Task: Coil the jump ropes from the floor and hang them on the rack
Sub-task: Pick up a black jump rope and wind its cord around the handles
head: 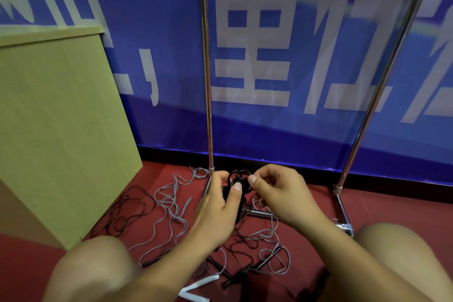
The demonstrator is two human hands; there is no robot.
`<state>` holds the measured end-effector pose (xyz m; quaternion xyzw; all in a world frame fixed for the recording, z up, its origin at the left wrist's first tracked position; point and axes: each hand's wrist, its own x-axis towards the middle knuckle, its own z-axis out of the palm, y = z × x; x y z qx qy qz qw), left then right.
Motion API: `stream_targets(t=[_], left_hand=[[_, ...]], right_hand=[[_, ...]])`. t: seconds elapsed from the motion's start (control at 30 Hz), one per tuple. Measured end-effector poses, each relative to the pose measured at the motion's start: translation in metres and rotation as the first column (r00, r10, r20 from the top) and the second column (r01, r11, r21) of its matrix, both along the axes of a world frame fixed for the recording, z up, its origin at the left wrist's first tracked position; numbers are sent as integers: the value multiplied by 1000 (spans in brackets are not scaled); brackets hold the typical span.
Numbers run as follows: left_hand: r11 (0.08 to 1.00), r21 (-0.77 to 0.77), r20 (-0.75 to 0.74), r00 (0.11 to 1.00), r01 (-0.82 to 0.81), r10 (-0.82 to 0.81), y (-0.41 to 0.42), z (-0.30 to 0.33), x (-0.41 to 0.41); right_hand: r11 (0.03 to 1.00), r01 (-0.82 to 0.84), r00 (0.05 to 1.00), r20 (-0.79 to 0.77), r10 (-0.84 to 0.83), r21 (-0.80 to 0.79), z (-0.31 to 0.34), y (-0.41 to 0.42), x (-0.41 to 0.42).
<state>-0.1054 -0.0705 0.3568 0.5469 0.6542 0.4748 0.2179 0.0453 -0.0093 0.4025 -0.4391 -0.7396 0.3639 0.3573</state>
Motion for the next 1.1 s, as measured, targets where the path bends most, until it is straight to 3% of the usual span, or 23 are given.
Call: stream_targets(t=[0.2, 0.43, 0.53, 0.73, 0.87, 1.1], left_hand=[[998, -48, -183, 982, 48, -56, -3, 7, -1], [997, -23, -342, 937, 68, -71, -9, 10, 1], [997, -26, -356, 931, 73, -78, -11, 9, 2], [991, -7, -346, 929, 135, -129, -11, 9, 0], [989, 5, -332, 933, 148, -138, -11, 12, 1], [994, 30, -319, 943, 108, -93, -9, 11, 3]], right_hand=[[995, -69, 998, 11, 69, 67, 4, -4, -1], [951, -67, 955, -296, -26, -302, 0, -1, -9], [923, -122, 935, -353, -16, -365, 1, -2, -8], [968, -61, 973, -232, 3, -242, -3, -2, -7], [998, 64, 997, -47, -65, -16, -6, -1, -7], [995, 93, 995, -28, -93, 24, -7, 0, -9]])
